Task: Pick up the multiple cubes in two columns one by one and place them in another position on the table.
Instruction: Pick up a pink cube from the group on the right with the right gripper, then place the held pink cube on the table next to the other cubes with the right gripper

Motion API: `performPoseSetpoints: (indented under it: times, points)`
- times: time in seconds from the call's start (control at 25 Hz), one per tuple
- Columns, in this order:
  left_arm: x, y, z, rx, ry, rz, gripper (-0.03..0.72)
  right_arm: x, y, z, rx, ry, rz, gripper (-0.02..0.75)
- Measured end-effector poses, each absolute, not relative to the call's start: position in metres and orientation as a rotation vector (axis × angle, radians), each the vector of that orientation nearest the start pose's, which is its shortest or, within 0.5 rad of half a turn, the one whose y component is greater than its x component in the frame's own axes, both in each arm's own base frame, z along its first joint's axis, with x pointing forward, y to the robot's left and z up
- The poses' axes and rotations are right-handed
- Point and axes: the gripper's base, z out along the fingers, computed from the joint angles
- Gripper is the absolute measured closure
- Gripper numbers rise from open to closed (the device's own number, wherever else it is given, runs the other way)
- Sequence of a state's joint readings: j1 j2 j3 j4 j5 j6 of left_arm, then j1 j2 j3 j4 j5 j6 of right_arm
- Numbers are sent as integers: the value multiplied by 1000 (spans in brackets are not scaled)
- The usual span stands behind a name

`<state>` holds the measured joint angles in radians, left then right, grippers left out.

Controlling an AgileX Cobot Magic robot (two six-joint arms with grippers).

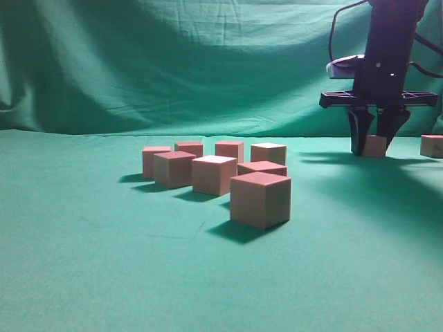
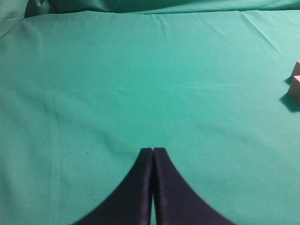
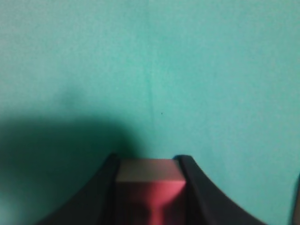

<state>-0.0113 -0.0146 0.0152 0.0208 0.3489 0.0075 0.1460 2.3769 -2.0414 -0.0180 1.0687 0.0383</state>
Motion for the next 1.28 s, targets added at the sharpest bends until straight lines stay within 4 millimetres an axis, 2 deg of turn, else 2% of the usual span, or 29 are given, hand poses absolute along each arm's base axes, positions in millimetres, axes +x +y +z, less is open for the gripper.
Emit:
performPoseSetpoints:
  times: [0.12,0.2,0.44,0.52,0.76,0.88,0.96,1.04,1.16,1.28]
  points:
    - [53,0,177,30,1833,18,688,494,71,167,-168,2896,7,484]
    - [53,0,177,30,1833,18,688,491,71,184,-167,2872,8,484]
    - [53,0,177,30,1833,18,688,459,75,273,-146,2805,36,484]
    - [53,0,177,30,1833,18,688,449,85,295,-173,2767,52,484]
    - [53,0,177,30,1833,18,688,417,129,338,-292,2679,179,484]
    - [53,0,177,30,1833,18,688,387,156,370,-391,2601,238,484]
    - [53,0,177,30,1833,18,688,358,178,389,-484,2554,288,484]
    - [53,0,177,30,1833,18,688,329,196,400,-577,2529,324,484]
    - [53,0,177,30,1833,18,688,287,215,404,-711,2518,361,484]
    - [53,0,177,30,1833,18,688,251,229,397,-823,2539,383,484]
